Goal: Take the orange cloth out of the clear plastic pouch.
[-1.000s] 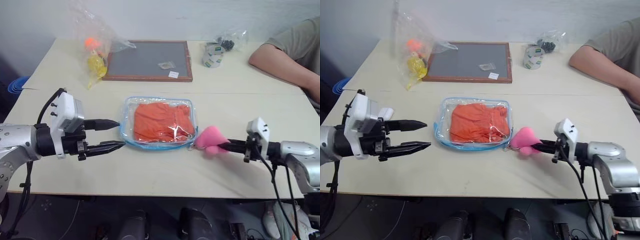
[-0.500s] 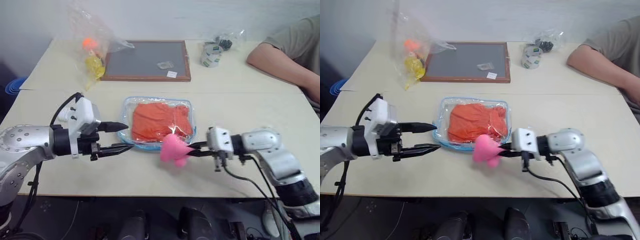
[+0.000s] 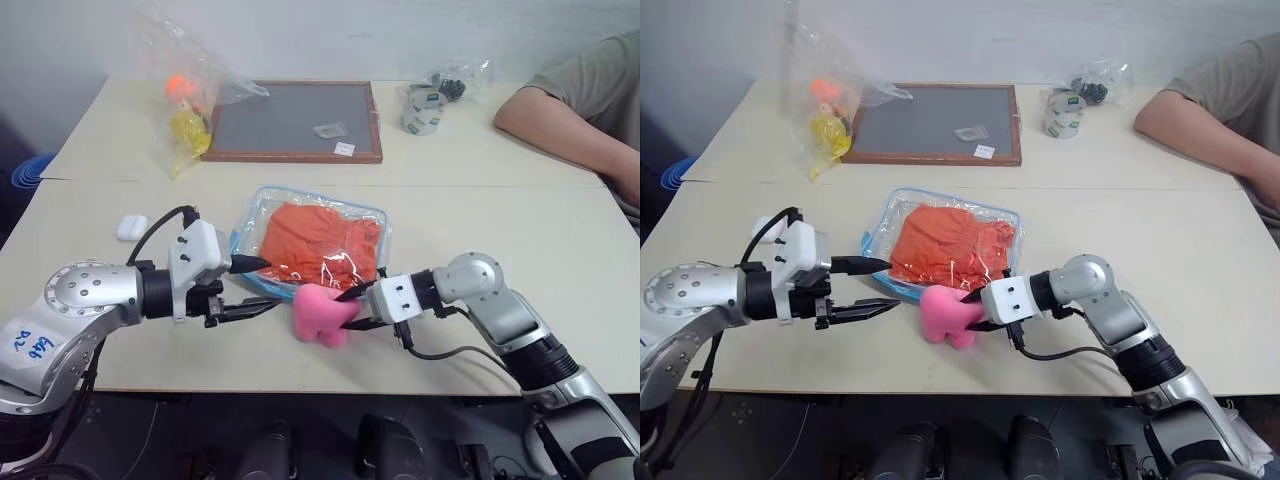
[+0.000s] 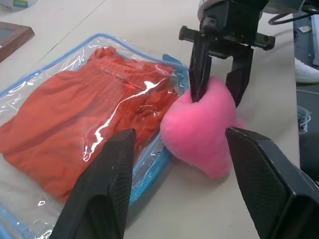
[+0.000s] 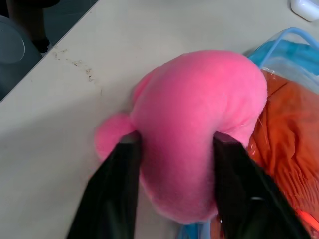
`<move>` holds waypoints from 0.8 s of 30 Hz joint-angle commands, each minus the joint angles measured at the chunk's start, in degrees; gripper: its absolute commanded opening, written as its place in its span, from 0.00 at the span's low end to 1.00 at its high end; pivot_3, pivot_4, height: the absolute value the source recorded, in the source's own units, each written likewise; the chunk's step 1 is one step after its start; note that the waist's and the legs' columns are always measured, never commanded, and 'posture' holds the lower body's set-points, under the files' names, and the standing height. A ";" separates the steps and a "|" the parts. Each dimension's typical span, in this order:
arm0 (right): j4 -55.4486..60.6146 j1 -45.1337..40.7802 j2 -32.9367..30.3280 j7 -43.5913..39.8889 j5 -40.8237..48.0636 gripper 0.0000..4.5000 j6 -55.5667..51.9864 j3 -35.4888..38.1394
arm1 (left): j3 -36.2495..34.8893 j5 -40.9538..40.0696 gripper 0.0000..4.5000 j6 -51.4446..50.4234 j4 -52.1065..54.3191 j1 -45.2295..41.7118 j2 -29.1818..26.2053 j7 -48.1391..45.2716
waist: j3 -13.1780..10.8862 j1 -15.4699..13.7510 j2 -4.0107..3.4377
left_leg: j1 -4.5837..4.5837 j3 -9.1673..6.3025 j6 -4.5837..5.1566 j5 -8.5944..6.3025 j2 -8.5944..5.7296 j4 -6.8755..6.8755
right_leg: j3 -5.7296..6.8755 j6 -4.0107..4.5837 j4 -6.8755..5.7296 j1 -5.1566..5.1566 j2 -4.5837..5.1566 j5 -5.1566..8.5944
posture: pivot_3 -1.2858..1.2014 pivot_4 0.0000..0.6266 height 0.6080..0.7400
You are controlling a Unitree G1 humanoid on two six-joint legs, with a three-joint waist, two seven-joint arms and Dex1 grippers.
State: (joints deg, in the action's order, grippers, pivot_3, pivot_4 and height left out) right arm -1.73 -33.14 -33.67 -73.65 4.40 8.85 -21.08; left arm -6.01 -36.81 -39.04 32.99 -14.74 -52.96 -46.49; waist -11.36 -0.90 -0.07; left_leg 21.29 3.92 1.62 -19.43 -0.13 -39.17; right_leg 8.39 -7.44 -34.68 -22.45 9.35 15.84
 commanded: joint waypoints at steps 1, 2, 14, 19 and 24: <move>1.64 1.24 -0.42 1.32 -0.47 0.75 1.92 0.93 | 2.05 2.93 0.67 2.55 -0.04 -0.64 0.12 -1.03 | 0.00 -0.02 0.00 | 0.00 0.00 0.00 0.00 0.00 0.00 | 0.00 0.00 0.00 0.00 0.00 0.00 | 0.52 0.24 1.00; 2.00 1.40 -0.61 1.74 -0.67 0.83 2.16 1.17 | 2.86 3.67 0.67 2.91 -0.42 -1.01 0.28 -1.30 | 0.00 -0.05 0.00 | 0.00 0.00 0.00 0.00 0.00 0.00 | 0.00 0.00 0.00 0.00 0.00 0.00 | 0.52 0.24 1.00; 15.48 3.92 -11.00 2.82 10.44 0.99 -12.34 14.87 | 25.07 21.67 0.67 15.04 -17.20 -16.48 13.12 -6.80 | 0.02 -0.56 0.03 | 0.03 0.02 0.03 0.00 -0.09 -0.05 | 0.03 0.02 0.00 0.02 0.01 -0.02 | 0.52 0.24 1.00; 10.89 2.69 -14.77 1.09 6.83 0.99 -7.15 15.78 | 28.07 24.27 0.67 16.39 -20.53 -18.85 17.46 -8.92 | 0.02 -0.32 0.03 | 0.04 0.08 0.04 0.00 -0.10 -0.04 | 0.04 0.02 0.01 0.00 -0.03 -0.02 | 0.52 0.24 1.00; 2.01 0.78 -12.95 0.14 -0.54 1.00 5.98 10.02 | 29.02 26.98 0.63 17.32 -21.05 -18.74 16.90 -11.16 | 0.02 -0.35 0.03 | 0.03 0.09 0.06 0.01 -0.06 -0.05 | 0.03 0.02 0.00 0.01 -0.02 -0.02 | 0.52 0.24 1.00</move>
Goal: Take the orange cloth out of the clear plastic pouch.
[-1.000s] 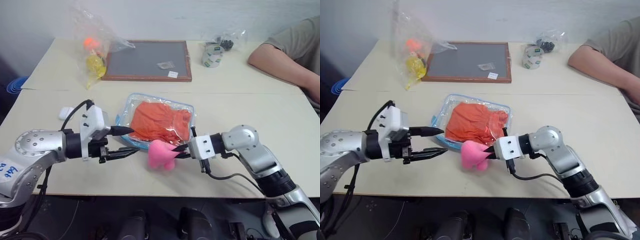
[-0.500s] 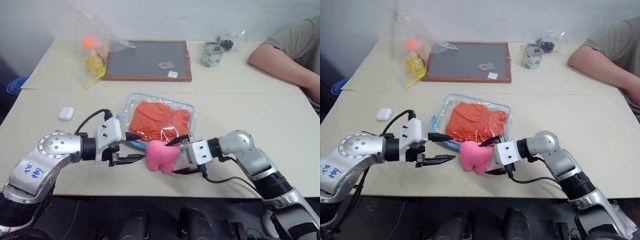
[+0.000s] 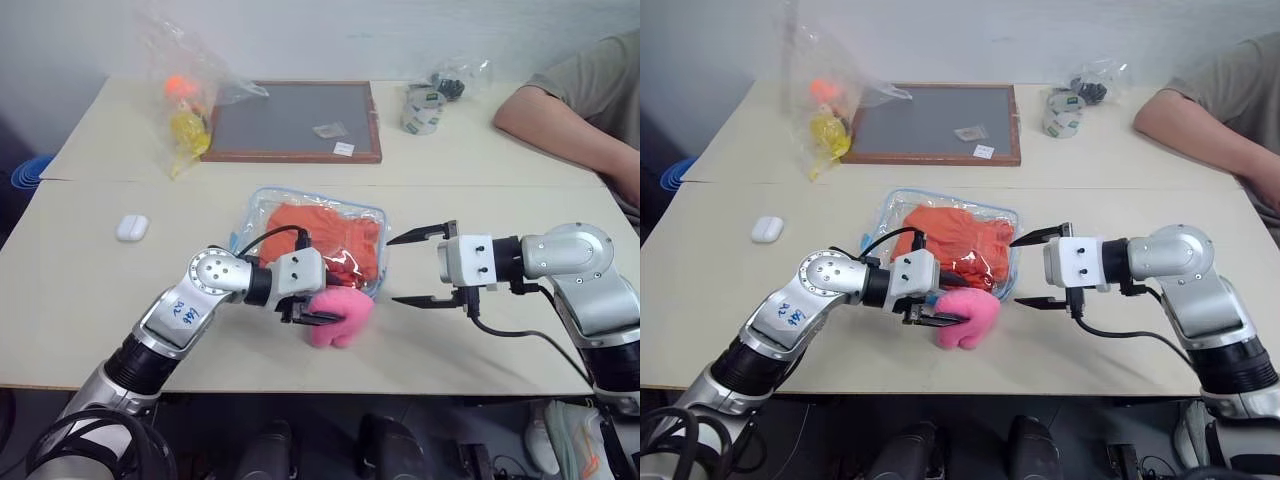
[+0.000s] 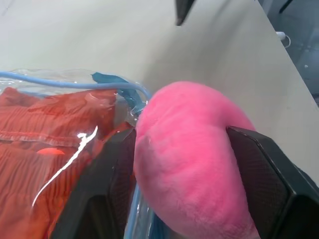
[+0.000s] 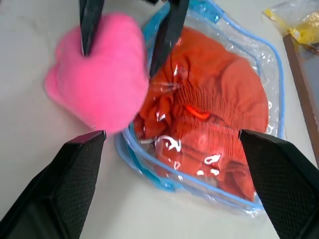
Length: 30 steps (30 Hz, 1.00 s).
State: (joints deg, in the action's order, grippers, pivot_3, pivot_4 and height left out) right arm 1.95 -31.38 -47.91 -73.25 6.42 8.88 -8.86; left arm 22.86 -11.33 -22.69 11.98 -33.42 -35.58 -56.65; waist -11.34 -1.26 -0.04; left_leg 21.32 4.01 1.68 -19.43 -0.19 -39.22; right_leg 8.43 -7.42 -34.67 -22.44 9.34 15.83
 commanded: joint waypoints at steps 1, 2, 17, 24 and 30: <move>-3.07 -1.47 2.65 0.53 -3.77 1.00 7.55 -3.41 | -0.40 1.31 0.58 0.81 0.23 0.20 -0.62 -1.23 | 0.01 0.01 0.02 | 0.00 0.00 0.00 0.00 0.00 0.00 | 0.00 0.00 0.00 0.00 0.00 0.00 | 0.52 0.24 1.00; -4.41 -1.95 3.84 1.04 -4.63 1.00 9.24 -4.38 | -0.87 1.07 0.55 0.60 0.61 0.44 -0.76 -1.47 | 0.01 0.04 0.02 | 0.00 -0.01 0.00 0.00 0.02 0.00 | 0.00 0.00 0.00 0.00 0.00 0.00 | 0.52 0.24 1.00; -17.63 -7.86 9.66 1.95 -8.38 0.12 19.89 -8.96 | -5.38 -0.64 0.00 -4.55 9.37 6.69 -2.93 -0.50 | 0.01 0.11 0.01 | 0.01 -0.08 0.00 0.00 0.07 -0.02 | 0.01 0.00 -0.01 0.01 0.01 0.00 | 0.52 0.24 1.00; -20.47 -8.76 8.80 2.15 -9.30 0.01 23.19 -8.57 | -12.19 -2.14 0.00 -11.12 16.80 13.96 -5.41 4.21 | 0.01 0.66 0.01 | 0.00 -0.10 0.00 0.01 0.10 -0.01 | 0.01 0.00 -0.01 0.01 0.01 0.00 | 0.52 0.24 1.00; -24.89 -10.06 6.79 1.57 -8.94 0.01 27.22 -7.46 | -24.56 -5.74 0.00 -16.47 21.72 22.07 -7.27 9.09 | 0.01 1.08 0.01 | 0.00 -0.16 0.00 0.01 0.09 -0.01 | 0.02 0.00 0.00 0.03 0.05 0.00 | 0.52 0.24 1.00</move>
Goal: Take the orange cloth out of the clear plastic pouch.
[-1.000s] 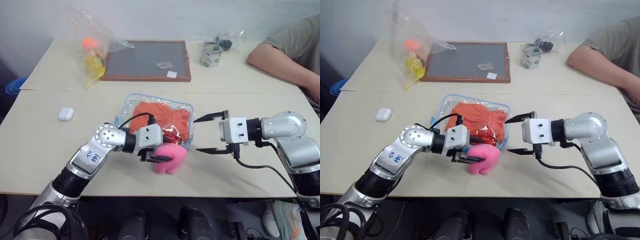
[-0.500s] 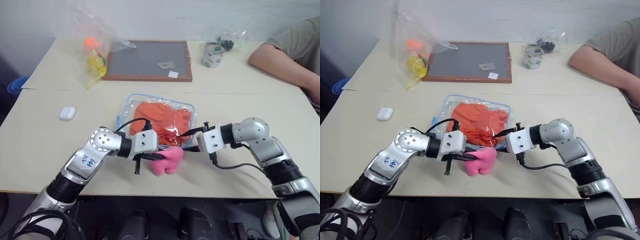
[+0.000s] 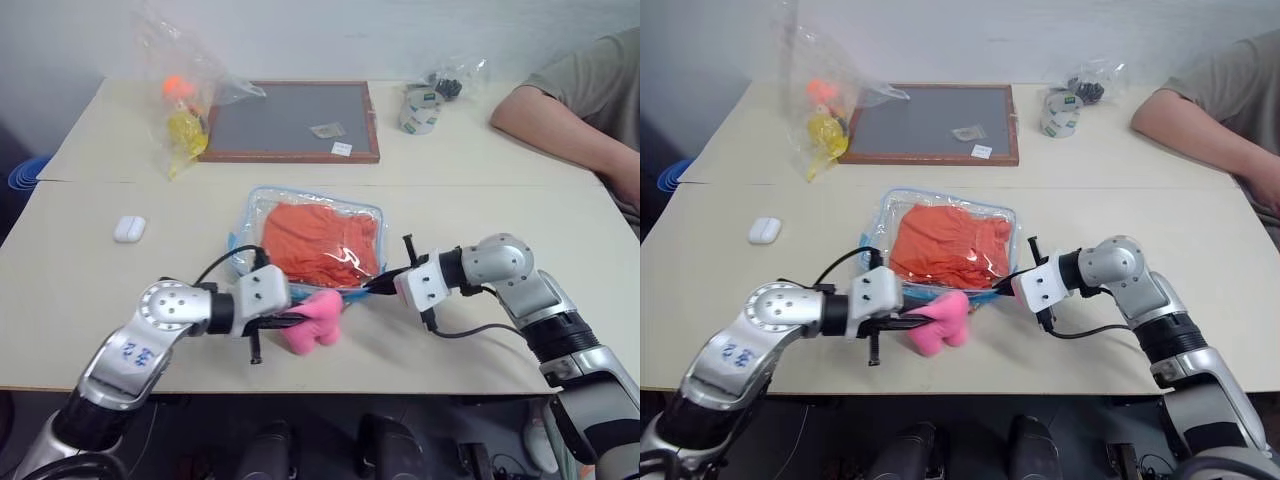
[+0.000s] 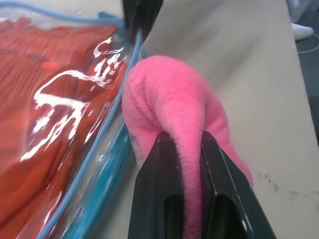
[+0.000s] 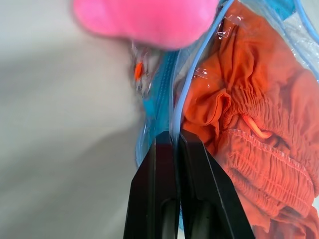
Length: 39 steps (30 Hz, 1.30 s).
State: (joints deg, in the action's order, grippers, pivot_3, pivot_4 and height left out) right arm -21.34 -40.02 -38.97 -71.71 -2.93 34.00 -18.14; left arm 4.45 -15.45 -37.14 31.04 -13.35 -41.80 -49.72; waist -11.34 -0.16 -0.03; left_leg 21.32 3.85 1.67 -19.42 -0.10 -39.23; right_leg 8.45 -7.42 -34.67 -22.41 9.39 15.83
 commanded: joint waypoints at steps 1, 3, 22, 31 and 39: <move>-2.31 -1.72 -2.46 -0.06 0.55 0.01 2.79 1.91 | -7.95 -2.14 0.00 -2.72 2.99 2.80 -1.11 2.85 | 0.00 0.03 0.00 | -0.01 -0.02 0.00 0.00 -0.01 0.00 | 0.01 0.00 -0.01 0.02 0.01 0.00 | 0.52 0.24 1.00; -3.83 -2.53 -2.95 0.19 0.73 0.01 3.97 2.22 | -13.30 -3.61 0.00 -4.75 2.88 3.86 -0.62 5.05 | 0.00 0.09 0.00 | -0.01 -0.04 0.00 0.00 -0.01 0.00 | 0.02 0.00 0.01 0.03 0.02 0.00 | 0.52 0.24 1.00; -4.01 -1.92 -5.30 -0.76 4.40 0.16 -0.06 3.19 | -30.49 -6.74 0.00 -3.77 -7.87 10.20 -5.04 8.41 | -0.01 0.35 -0.02 | -0.01 -0.06 -0.02 -0.01 -0.01 0.02 | 0.04 0.01 0.05 0.03 0.06 0.00 | 0.52 0.24 1.00; 6.69 3.70 -8.36 -1.20 13.19 0.84 -17.13 9.30 | -31.41 -8.36 0.42 -3.10 -10.10 10.02 -6.59 7.36 | -0.01 0.29 -0.02 | -0.01 -0.02 -0.03 -0.01 -0.01 0.06 | 0.02 0.01 0.04 0.00 0.05 0.00 | 0.52 0.24 1.00; 28.25 13.29 -12.24 1.97 29.91 1.00 -50.39 17.60 | -24.71 -11.69 0.70 1.06 -6.68 -1.67 -16.36 -2.21 | -0.02 -0.40 -0.03 | 0.03 -0.06 -0.02 -0.02 -0.02 0.04 | 0.06 0.04 0.05 0.00 0.11 -0.02 | 0.52 0.24 1.00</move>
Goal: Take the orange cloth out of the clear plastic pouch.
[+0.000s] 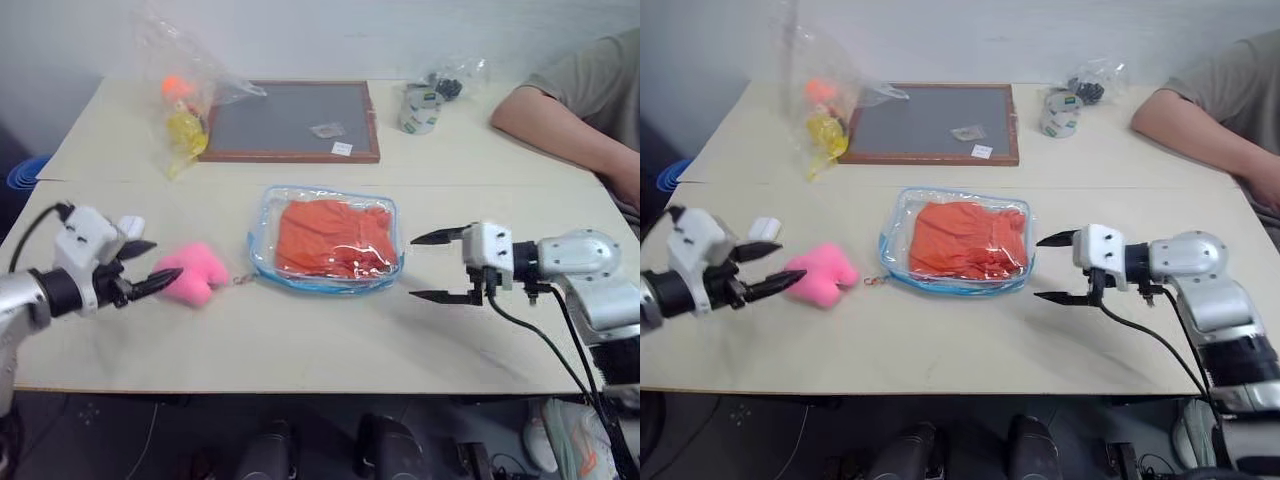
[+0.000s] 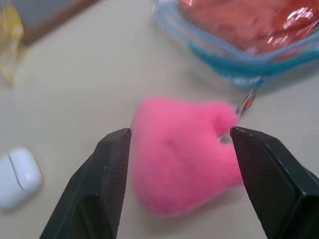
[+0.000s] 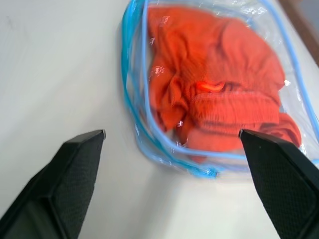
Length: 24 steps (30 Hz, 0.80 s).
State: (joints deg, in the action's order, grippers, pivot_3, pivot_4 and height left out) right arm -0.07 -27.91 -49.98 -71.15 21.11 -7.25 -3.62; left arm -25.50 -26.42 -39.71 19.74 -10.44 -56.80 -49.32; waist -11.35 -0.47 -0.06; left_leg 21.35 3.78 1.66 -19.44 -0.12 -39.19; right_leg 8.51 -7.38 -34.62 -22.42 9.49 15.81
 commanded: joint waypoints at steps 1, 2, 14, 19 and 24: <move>9.00 1.84 -1.40 1.84 7.73 1.00 -12.47 3.69 | 9.31 0.83 0.70 5.01 5.69 -6.79 -1.42 -2.83 | 0.00 -0.39 -0.01 | -0.02 0.01 0.00 0.00 -0.01 0.00 | -0.01 0.00 0.00 0.00 0.00 0.00 | 0.52 0.24 1.00; 10.76 2.35 -1.55 2.17 9.55 1.00 -15.59 4.22 | 13.80 3.64 0.70 7.22 6.21 -8.51 -1.49 -3.07 | 0.00 -0.45 -0.01 | -0.02 0.03 0.00 -0.01 -0.03 0.01 | -0.03 0.00 0.00 0.00 0.01 0.00 | 0.52 0.24 1.00; 23.04 8.18 -1.35 7.28 21.10 1.00 -31.38 10.37 | 42.38 34.16 0.70 43.17 -15.71 -23.16 9.64 -1.68 | -0.01 -1.05 0.00 | 0.08 0.25 0.06 -0.03 -0.03 0.04 | -0.08 0.01 0.02 -0.14 -0.10 -0.02 | 0.52 0.24 1.00; 25.42 10.79 -0.98 8.90 21.52 1.00 -31.69 11.00 | 41.66 34.91 0.44 45.00 -18.11 -23.45 12.61 -1.62 | -0.01 -1.03 0.01 | 0.11 0.24 0.10 -0.04 -0.03 0.00 | -0.06 -0.02 0.03 -0.14 -0.10 -0.04 | 0.52 0.24 1.00; 25.71 11.02 -0.60 10.13 21.12 0.80 -31.06 10.43 | 41.06 34.77 0.08 45.45 -18.08 -22.10 13.44 -2.16 | -0.01 -1.02 0.02 | 0.11 0.22 0.11 -0.03 -0.03 -0.03 | -0.06 -0.03 0.01 -0.12 -0.09 -0.04 | 0.52 0.24 1.00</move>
State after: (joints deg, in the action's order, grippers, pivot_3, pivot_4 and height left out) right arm 24.08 -16.59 -51.07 -61.50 41.63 -38.89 5.43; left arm 16.91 8.70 5.27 1.13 -32.81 -43.73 -51.68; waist -11.37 -1.49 -0.04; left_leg 21.46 3.99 1.77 -19.47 -0.14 -39.22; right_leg 8.45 -7.41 -34.60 -22.54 9.41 15.76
